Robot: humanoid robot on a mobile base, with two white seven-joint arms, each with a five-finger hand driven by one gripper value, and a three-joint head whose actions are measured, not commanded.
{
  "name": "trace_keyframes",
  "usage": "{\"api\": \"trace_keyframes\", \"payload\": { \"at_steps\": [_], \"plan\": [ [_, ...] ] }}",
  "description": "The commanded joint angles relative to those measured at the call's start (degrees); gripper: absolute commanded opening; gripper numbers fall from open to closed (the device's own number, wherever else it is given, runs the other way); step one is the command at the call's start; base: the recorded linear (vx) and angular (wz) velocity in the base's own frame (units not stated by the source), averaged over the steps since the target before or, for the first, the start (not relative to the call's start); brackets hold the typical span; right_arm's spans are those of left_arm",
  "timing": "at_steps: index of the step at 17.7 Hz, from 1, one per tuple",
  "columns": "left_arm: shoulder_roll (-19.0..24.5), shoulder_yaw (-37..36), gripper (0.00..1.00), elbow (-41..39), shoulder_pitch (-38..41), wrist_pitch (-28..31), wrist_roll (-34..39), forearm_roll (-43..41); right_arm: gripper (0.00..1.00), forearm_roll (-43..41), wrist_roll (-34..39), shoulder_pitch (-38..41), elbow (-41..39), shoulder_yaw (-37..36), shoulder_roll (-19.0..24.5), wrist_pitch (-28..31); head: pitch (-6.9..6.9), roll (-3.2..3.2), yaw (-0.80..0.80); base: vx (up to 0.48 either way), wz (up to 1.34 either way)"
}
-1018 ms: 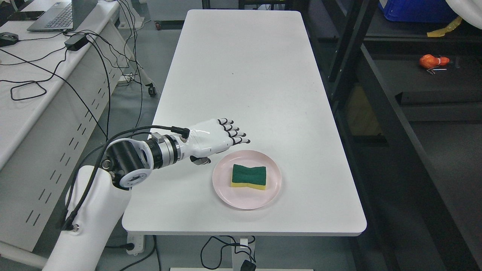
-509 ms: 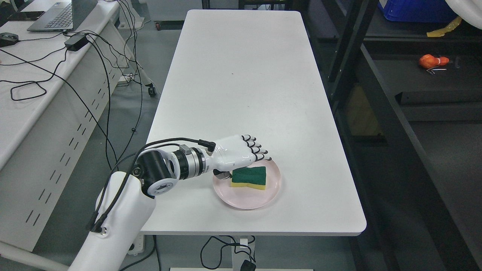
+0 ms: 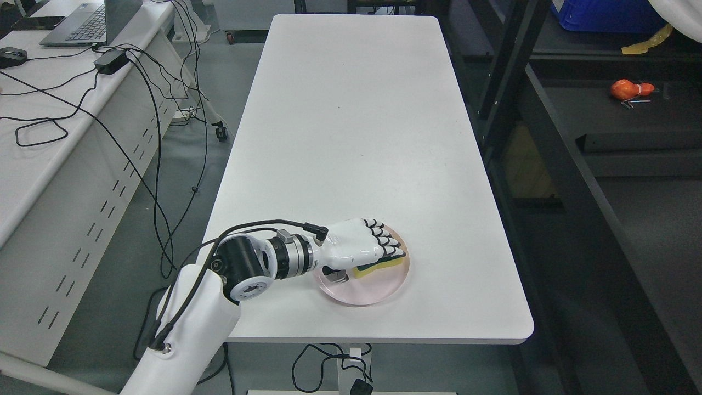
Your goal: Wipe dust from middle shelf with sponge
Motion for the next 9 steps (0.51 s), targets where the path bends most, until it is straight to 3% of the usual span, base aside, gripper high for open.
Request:
{"api": "trace_keyframes", "payload": {
  "at_steps": [1, 9],
  "plan": [
    [-1.1, -0.5, 0.91, 0.9, 0.2, 0.0, 0.0, -0.5, 1.0, 0.0, 0.0, 0.0, -1.0, 0.0, -1.0, 0.0, 0.0, 0.0, 0.0, 0.0, 0.0],
    [-0.8, 1.5, 0.74, 0.9, 0.2, 0.4, -0.1, -0.5, 1.0, 0.0, 0.0, 0.0, -1.0, 0.0, -1.0, 0.0, 0.0, 0.0, 0.0, 0.0, 0.0]
  ]
}}
